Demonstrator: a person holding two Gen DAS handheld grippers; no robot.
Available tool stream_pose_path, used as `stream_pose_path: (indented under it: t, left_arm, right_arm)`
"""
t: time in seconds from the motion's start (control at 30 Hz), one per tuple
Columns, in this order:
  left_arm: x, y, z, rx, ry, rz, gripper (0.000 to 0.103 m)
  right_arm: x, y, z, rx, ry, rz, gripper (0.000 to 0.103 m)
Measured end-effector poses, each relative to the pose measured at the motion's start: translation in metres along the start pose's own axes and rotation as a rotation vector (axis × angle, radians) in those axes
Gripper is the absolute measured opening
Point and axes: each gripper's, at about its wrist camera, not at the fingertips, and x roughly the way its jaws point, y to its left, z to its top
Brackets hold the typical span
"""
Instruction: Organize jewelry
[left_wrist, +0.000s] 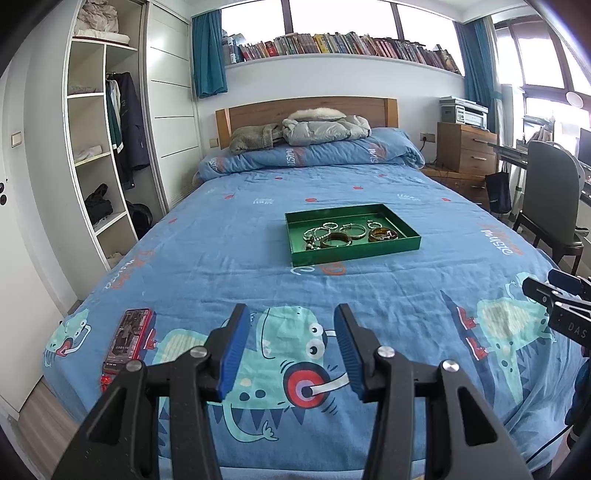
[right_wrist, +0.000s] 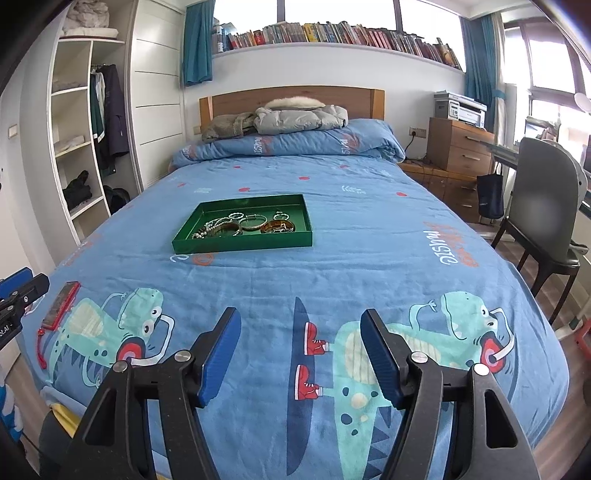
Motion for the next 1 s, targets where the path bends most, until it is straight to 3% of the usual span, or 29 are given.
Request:
stream_pose_path:
  t: [0.4,1.0]
  left_arm:
    - [0.0,0.002,-0.002,0.0,-0.001,0.004,0.045]
    - [0.003,0.011,-0.001,-0.031,0.016,0.001,0.05]
  right_arm:
    - [-0.001,-0.003,-0.002,0.001,0.0,-0.018,0.067]
    - [-0.002,-0.002,-0.001,-0.007,-0.017,-0.04,0.076]
